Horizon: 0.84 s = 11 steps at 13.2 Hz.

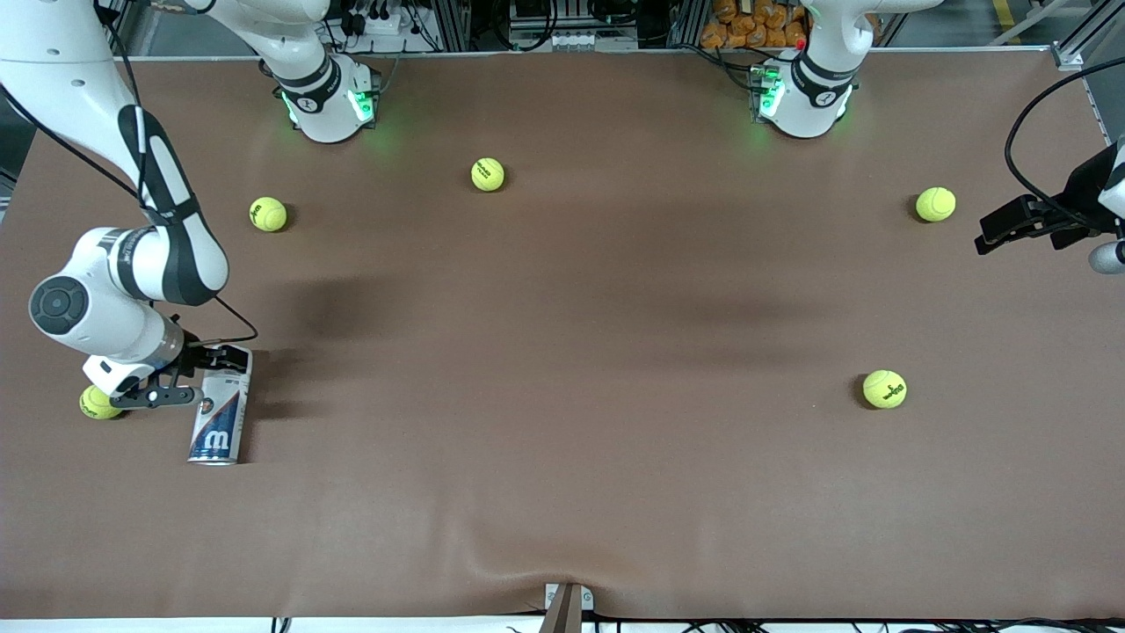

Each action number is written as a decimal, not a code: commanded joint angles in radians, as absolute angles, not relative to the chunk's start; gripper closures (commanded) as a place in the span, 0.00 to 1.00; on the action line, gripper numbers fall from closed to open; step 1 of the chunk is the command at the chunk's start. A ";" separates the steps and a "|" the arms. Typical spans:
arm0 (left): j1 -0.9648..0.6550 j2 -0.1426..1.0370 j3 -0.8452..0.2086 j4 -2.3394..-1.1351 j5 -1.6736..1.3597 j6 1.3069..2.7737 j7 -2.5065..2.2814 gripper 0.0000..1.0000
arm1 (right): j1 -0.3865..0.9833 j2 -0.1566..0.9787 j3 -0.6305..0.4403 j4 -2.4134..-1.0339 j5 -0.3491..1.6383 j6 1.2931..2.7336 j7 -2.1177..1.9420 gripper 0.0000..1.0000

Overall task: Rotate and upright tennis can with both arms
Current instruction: 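Reach the right gripper to the lying white can and grasp it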

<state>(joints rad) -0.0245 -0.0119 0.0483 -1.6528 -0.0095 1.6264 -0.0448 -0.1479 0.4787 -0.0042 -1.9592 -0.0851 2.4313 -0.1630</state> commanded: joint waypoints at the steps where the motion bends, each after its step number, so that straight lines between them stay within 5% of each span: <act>1: -0.017 -0.008 0.048 -1.635 -0.011 1.605 -0.026 0.00 | -0.156 0.509 0.008 -1.953 -0.112 2.453 -0.167 0.00; 11: -0.011 -0.005 0.048 -1.637 -0.021 1.603 -0.026 0.00 | -0.160 0.554 0.006 -1.942 -0.137 2.487 -0.245 0.04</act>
